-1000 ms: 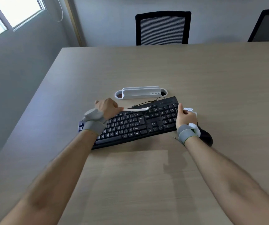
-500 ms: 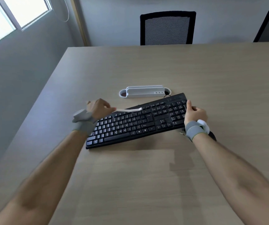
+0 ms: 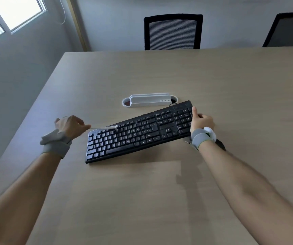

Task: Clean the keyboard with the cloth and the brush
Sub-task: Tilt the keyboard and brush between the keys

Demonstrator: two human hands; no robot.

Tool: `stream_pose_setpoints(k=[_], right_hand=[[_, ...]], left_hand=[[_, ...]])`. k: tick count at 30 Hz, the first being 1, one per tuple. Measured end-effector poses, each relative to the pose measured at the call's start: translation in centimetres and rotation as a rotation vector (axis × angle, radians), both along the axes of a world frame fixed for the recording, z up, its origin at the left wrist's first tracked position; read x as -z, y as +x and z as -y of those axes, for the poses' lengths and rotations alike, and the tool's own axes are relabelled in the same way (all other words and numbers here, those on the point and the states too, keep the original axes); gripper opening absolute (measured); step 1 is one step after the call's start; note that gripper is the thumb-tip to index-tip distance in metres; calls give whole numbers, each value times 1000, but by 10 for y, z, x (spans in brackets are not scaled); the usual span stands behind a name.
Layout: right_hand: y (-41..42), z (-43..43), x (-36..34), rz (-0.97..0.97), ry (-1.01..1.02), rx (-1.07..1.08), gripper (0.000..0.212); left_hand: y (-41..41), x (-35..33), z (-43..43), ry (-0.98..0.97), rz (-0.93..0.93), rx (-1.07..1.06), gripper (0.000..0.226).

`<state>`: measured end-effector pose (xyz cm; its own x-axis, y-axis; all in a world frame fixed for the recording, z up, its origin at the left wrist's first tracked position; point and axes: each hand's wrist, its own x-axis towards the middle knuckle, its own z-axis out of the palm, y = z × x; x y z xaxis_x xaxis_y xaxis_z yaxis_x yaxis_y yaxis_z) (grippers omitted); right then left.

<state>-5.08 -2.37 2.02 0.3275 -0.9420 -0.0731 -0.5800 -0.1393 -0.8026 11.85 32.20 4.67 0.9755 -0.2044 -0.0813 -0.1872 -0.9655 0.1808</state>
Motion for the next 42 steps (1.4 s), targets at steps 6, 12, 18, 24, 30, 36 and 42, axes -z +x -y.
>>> stream_pose_setpoints(k=[6,12,18,24,30,36,42], right_hand=[[4,0,2,5,-8,-28,65],[5,2,5,22,2,-20,67],[6,2,7,40,-10,-16,66],[12,1,6,45,-15,-15,65],[11,4,3,16,-4,-35,63],[6,8,1,80,-11,-30,63],[3,1,-4,173,3,-19,58]], left_hand=[[-21,5,54,-233,-51,123,38],[-26,24,51,-210,-150,72,38],[-1,18,5,-175,-298,49,37],[-31,7,56,-316,-276,214,39],[-41,20,58,-225,-245,190,33],[-32,13,16,-248,-178,143,28],[-48,27,29,-291,-187,235,29]])
